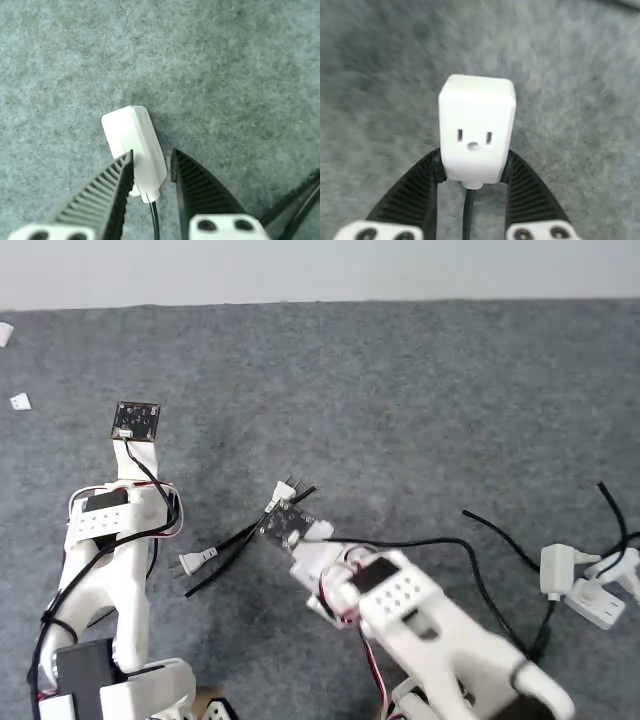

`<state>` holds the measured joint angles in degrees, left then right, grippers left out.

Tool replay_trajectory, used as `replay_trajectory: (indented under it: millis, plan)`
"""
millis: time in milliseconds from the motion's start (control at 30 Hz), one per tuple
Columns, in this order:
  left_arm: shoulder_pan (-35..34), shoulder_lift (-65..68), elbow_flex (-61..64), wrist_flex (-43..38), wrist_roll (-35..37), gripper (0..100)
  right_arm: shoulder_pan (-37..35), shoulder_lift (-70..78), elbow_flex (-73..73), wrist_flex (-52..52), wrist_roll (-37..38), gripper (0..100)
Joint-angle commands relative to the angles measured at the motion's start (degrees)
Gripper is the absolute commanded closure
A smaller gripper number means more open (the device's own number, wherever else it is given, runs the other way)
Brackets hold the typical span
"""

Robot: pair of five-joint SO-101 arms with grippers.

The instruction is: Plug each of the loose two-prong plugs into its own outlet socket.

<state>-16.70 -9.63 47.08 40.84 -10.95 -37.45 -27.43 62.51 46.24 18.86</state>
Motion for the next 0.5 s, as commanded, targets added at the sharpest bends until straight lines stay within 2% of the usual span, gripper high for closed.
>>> replay_trajectory:
  millis: [0,100,300,467]
  plan:
    - [0.26,-0.26,-1.98,-0.09,-0.18,88,4.35,6.90,-7.38,-1.45,0.88,82.3]
    - [0.26,-0.35,-1.98,-0.09,-0.26,88,4.79,8.84,-10.55,0.57,0.35,77.9]
    - [0.26,-0.35,-1.98,-0.09,-0.35,88,3.56,1.80,-10.46,1.10,-1.49,83.6]
    - [0.26,-0.35,-1.98,-0.09,-0.35,88,2.33,-4.70,-6.68,0.75,-1.49,84.5]
